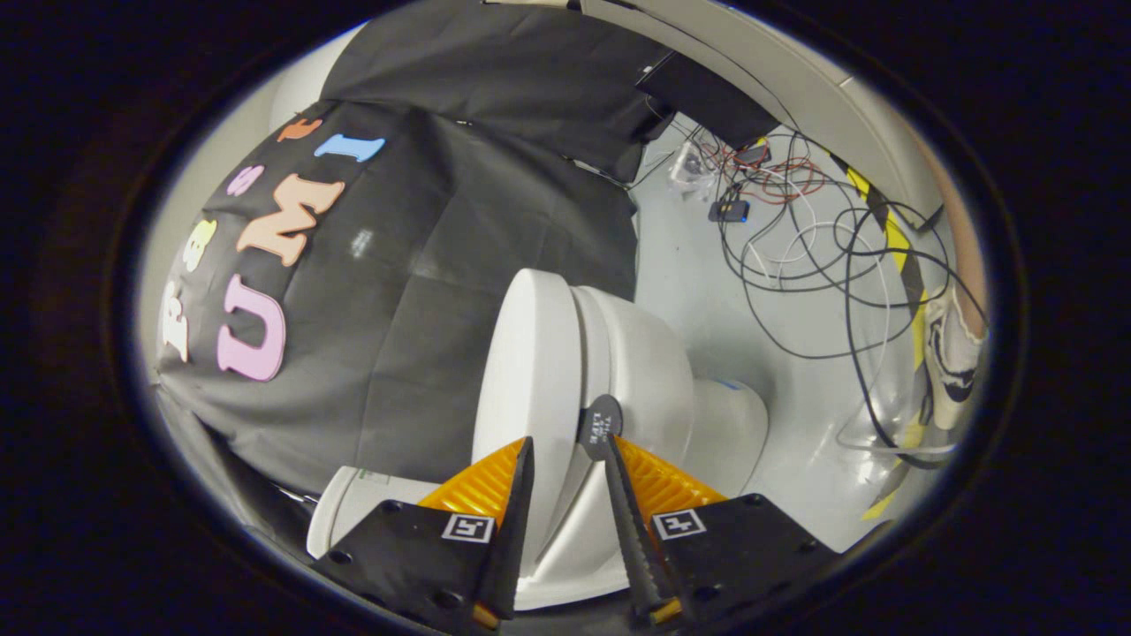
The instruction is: Open the toilet lid.
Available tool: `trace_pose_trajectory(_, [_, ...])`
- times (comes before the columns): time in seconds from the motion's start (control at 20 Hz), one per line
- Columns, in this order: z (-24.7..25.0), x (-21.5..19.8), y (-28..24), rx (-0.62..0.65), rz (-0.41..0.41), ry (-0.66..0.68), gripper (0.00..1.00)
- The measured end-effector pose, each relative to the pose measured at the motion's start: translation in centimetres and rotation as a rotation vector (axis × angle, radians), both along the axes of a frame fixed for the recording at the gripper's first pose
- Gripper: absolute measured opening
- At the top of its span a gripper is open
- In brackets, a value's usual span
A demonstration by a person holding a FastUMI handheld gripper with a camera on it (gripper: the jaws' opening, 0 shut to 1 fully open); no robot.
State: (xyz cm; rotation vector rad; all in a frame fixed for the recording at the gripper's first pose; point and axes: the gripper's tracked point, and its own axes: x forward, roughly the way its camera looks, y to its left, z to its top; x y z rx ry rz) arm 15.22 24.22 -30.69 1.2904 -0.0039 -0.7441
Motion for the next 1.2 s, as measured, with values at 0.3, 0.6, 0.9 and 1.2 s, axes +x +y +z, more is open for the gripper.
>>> trace_pose_trajectory(0.3, [-1.3,1.3,-0.8,0.095,-0.005,-0.059,0.37])
trace_pose_trajectory(0.6, [-1.2,1.6,-3.2,0.154,-0.090,-0.137,0.36])
trace_pose_trajectory(0.9, [-1.4,1.5,-3.0,0.174,-0.084,-0.096,0.13])
trace_pose_trajectory(1.2, [-0.5,1.7,-2.7,0.141,-0.058,-0.062,0.04])
